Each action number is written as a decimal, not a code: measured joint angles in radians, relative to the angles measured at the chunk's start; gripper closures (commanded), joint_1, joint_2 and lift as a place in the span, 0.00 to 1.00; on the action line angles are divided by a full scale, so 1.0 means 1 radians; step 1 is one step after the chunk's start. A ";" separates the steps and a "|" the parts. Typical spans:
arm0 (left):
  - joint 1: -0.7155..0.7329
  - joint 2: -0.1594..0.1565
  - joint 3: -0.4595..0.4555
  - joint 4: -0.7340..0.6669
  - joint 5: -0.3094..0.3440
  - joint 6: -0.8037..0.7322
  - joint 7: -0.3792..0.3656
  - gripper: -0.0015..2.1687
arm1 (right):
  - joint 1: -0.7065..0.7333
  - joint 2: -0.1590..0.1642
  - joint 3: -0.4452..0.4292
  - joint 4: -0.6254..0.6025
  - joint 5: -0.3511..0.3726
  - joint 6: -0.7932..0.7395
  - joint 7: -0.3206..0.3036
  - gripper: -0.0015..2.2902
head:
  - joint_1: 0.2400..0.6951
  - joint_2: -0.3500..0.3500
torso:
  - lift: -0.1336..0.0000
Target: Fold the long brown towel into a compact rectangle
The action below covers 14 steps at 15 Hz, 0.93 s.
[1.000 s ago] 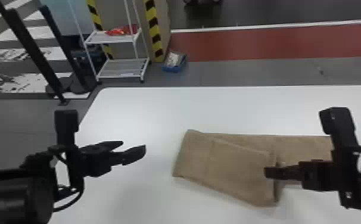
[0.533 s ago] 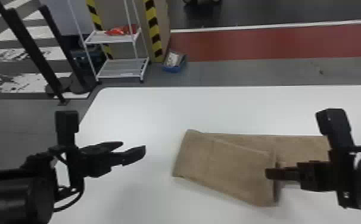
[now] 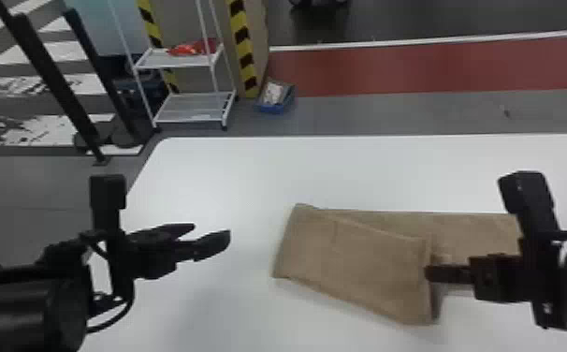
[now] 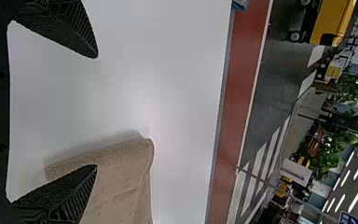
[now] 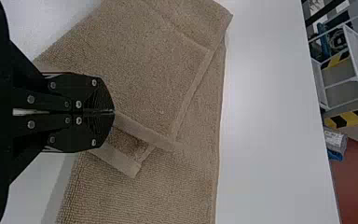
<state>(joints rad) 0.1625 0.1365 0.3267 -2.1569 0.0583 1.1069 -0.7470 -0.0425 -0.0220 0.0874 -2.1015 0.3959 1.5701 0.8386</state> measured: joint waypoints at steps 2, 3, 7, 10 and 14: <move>0.000 0.000 0.000 0.003 0.000 0.000 0.000 0.02 | 0.004 -0.004 0.000 0.000 0.000 0.000 0.011 0.52 | 1.00 0.74 | 0.10; 0.001 0.000 0.000 0.004 0.000 0.000 0.000 0.02 | 0.008 -0.006 -0.001 0.000 -0.002 0.000 0.019 0.25 | 1.00 0.74 | 0.10; 0.002 -0.001 0.000 0.006 0.000 0.000 0.000 0.02 | 0.021 -0.007 -0.008 -0.014 -0.015 0.000 0.033 0.21 | 1.00 0.75 | 0.10; 0.002 -0.001 0.000 0.006 0.000 0.000 0.000 0.02 | 0.021 -0.007 -0.011 -0.022 -0.016 0.000 0.033 0.22 | 1.00 0.75 | 0.10; 0.002 0.000 -0.002 0.014 0.000 -0.010 0.001 0.02 | 0.006 -0.008 0.004 -0.005 0.001 0.000 0.033 0.30 | 1.00 0.75 | 0.10</move>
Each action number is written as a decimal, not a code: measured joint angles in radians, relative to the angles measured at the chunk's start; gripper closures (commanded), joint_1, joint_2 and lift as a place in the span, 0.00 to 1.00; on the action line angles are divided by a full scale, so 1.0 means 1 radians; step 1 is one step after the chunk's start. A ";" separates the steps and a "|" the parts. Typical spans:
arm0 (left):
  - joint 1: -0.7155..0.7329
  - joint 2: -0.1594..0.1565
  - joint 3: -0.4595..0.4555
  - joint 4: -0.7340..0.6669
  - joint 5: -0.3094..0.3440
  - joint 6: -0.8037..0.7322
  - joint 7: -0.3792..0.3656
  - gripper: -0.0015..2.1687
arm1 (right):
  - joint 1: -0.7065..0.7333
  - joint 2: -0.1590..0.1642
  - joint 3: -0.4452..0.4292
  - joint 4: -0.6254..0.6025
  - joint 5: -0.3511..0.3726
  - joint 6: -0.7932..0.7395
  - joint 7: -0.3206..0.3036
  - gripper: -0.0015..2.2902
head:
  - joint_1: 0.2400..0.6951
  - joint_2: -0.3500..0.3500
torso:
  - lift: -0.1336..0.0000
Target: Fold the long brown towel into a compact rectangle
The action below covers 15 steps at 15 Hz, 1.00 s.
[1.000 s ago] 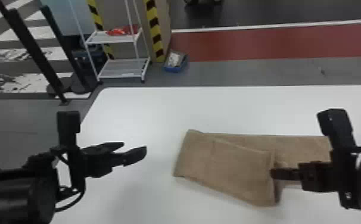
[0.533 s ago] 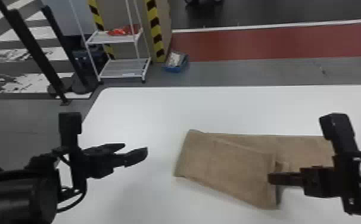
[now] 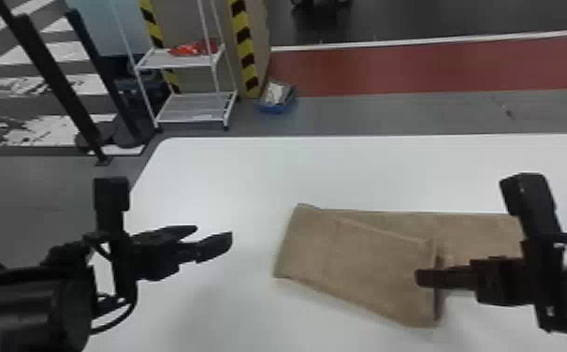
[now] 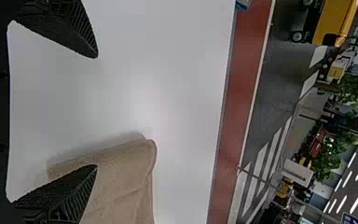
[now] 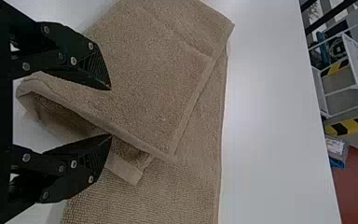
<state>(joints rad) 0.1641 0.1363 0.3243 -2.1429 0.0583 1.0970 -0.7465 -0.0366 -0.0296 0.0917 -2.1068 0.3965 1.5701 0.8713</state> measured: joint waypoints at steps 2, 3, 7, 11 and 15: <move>0.000 0.000 -0.001 0.003 0.000 -0.002 -0.001 0.02 | -0.005 -0.001 0.008 0.009 0.007 0.000 0.000 0.30 | 1.00 0.75 | 0.10; 0.001 0.000 0.000 0.004 0.000 -0.004 -0.001 0.02 | -0.006 -0.002 0.008 0.011 0.009 0.000 0.001 0.37 | 1.00 0.75 | 0.10; 0.003 0.000 0.001 0.007 0.000 -0.012 -0.001 0.02 | -0.008 -0.006 0.008 0.020 0.022 0.000 0.019 0.54 | 1.00 0.74 | 0.10; 0.005 0.000 0.001 0.005 0.000 -0.012 -0.003 0.02 | 0.003 -0.007 0.007 0.019 0.024 0.000 0.031 0.62 | 1.00 0.75 | 0.10; 0.006 0.000 -0.001 0.000 0.000 -0.012 -0.004 0.02 | 0.026 -0.007 0.002 -0.023 0.019 0.000 0.046 0.62 | 1.00 0.75 | 0.10</move>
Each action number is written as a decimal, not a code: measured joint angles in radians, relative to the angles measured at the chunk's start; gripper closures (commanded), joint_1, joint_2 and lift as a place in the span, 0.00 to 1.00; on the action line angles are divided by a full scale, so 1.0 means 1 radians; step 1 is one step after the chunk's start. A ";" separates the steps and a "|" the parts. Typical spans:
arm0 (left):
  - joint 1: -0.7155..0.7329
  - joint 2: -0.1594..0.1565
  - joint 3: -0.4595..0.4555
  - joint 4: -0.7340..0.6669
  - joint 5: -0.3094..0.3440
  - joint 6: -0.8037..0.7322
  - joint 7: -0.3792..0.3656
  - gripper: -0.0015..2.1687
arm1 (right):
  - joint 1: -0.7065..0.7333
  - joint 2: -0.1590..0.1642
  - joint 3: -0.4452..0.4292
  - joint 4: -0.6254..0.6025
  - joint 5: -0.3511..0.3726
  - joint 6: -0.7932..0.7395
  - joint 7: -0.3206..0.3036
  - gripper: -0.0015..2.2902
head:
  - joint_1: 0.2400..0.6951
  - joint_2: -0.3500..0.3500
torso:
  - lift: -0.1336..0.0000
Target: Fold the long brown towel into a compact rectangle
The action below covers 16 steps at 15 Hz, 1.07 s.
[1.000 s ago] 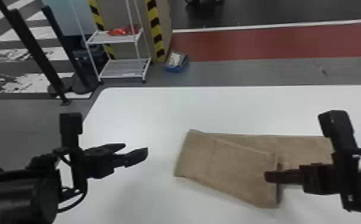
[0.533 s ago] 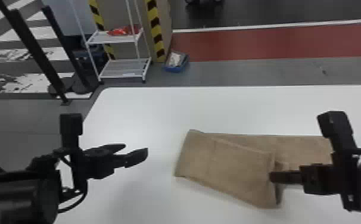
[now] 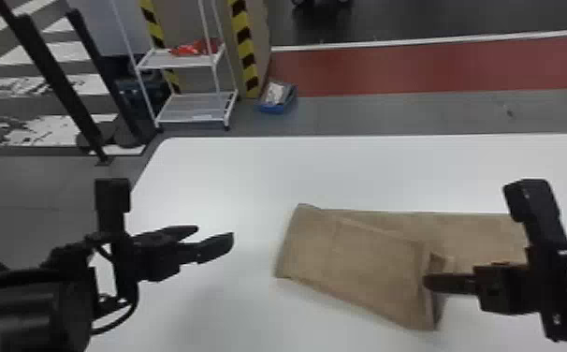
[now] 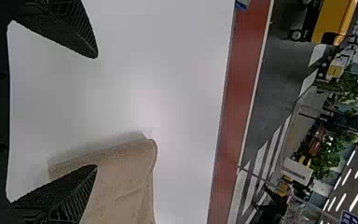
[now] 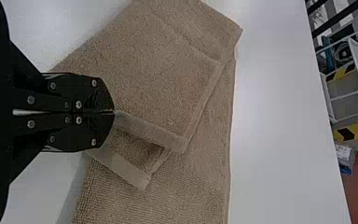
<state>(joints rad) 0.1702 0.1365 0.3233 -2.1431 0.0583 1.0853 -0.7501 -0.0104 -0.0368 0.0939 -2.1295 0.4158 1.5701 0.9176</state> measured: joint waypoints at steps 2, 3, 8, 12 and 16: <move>0.000 0.000 -0.002 -0.002 0.000 0.000 0.000 0.02 | 0.013 0.000 -0.008 -0.035 -0.007 0.000 0.011 0.62 | 1.00 0.75 | 0.10; 0.000 0.000 -0.003 -0.003 0.000 0.000 0.000 0.02 | 0.023 0.000 -0.012 -0.057 -0.010 0.000 0.014 0.62 | 1.00 0.75 | 0.10; -0.004 0.000 -0.009 -0.002 0.000 0.000 0.001 0.02 | 0.072 -0.008 -0.020 -0.110 -0.012 0.000 0.047 0.62 | 1.00 0.75 | 0.10; -0.006 0.000 -0.011 0.000 0.000 0.000 0.002 0.02 | 0.082 -0.011 -0.024 -0.119 -0.008 0.000 0.067 0.62 | 1.00 0.76 | 0.10; -0.005 0.000 -0.019 0.009 0.000 -0.001 0.005 0.02 | 0.074 -0.019 -0.042 -0.112 0.003 0.000 0.063 0.62 | 1.00 0.72 | 0.10</move>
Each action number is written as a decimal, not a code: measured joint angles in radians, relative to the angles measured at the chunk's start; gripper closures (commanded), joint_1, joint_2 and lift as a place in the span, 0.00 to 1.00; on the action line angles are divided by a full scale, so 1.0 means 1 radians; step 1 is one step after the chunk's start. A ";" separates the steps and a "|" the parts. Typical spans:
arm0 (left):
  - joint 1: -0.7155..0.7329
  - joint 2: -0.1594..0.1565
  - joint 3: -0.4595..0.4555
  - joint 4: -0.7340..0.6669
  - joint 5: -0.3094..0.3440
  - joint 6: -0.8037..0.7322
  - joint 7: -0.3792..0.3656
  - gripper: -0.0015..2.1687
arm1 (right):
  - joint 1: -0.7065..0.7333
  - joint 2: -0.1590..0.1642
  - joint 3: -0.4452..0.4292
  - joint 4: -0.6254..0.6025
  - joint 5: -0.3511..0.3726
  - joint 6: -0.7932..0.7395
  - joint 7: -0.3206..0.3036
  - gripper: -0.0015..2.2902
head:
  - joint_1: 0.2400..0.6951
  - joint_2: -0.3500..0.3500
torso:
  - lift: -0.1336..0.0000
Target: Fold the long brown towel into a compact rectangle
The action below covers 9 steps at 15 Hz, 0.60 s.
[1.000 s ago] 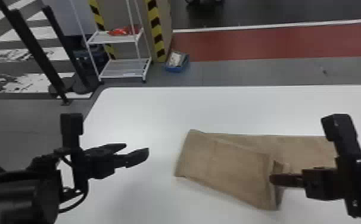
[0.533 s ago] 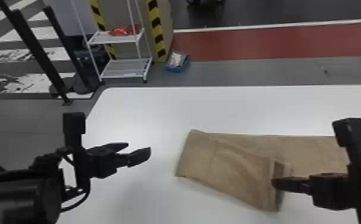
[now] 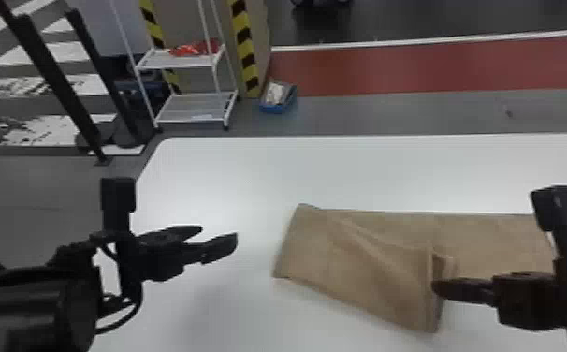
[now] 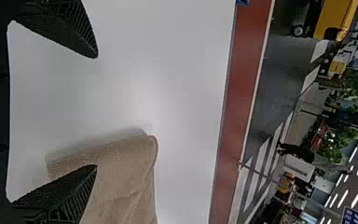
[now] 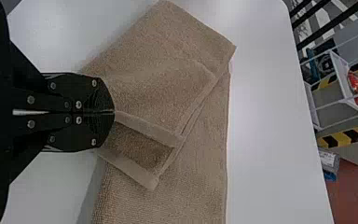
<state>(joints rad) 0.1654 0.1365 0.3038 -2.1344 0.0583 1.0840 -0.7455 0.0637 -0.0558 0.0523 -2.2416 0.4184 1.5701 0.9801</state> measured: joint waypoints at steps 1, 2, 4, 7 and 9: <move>0.000 0.000 -0.002 0.003 0.000 -0.001 0.000 0.02 | 0.001 -0.001 -0.004 0.000 0.001 0.000 0.000 0.62 | 1.00 0.72 | 0.10; 0.000 0.000 -0.003 0.005 0.000 -0.002 0.000 0.02 | 0.004 -0.003 -0.007 0.002 0.006 0.000 0.000 0.62 | 1.00 0.71 | 0.10; 0.000 0.000 -0.003 0.007 0.000 -0.002 0.000 0.02 | 0.008 -0.006 -0.008 0.009 0.018 0.000 0.000 0.58 | 1.00 0.70 | 0.10; 0.000 0.000 -0.002 0.010 0.000 -0.002 0.000 0.02 | 0.011 -0.008 -0.013 0.014 0.021 0.000 0.000 0.05 | 1.00 0.69 | 0.10; 0.000 0.001 -0.002 0.015 0.000 -0.008 0.000 0.02 | 0.015 -0.009 -0.018 0.012 0.020 0.000 0.002 0.05 | 1.00 0.69 | 0.10</move>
<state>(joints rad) 0.1659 0.1374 0.3021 -2.1197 0.0583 1.0756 -0.7457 0.0784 -0.0644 0.0344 -2.2294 0.4381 1.5701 0.9821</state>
